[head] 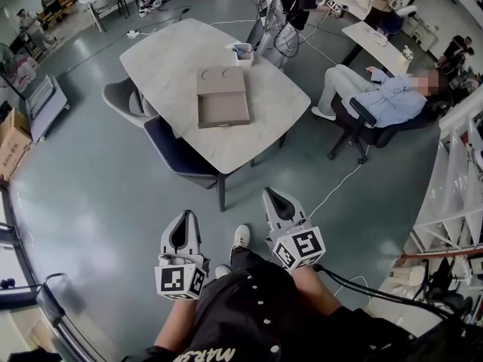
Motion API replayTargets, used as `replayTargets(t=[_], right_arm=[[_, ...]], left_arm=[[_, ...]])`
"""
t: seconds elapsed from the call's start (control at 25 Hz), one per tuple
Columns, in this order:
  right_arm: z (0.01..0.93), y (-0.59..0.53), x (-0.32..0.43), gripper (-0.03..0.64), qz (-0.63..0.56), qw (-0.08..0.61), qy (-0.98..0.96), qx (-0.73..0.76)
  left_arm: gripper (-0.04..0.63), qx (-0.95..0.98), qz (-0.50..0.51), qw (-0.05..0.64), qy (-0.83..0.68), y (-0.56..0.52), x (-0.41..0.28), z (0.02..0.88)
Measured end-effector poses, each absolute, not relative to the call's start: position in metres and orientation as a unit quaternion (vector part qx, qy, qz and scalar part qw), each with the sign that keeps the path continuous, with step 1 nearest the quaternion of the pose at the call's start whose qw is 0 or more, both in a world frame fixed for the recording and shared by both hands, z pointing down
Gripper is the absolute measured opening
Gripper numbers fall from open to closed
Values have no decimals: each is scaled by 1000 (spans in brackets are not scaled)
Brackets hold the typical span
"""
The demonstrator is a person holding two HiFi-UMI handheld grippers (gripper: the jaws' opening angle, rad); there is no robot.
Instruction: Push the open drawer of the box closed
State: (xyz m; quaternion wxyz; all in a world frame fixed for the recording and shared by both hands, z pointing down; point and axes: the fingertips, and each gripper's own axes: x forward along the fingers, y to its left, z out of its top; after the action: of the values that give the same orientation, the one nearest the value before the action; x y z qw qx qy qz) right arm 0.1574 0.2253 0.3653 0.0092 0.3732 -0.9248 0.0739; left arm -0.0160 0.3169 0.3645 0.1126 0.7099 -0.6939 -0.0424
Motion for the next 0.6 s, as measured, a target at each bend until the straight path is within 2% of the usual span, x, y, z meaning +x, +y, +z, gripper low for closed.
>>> replayTargets(t=[0.6], right_arm=[[355, 82, 132, -3, 75, -20, -933, 351]], left_arm=[[18, 701, -42, 89, -707, 182, -30, 350]])
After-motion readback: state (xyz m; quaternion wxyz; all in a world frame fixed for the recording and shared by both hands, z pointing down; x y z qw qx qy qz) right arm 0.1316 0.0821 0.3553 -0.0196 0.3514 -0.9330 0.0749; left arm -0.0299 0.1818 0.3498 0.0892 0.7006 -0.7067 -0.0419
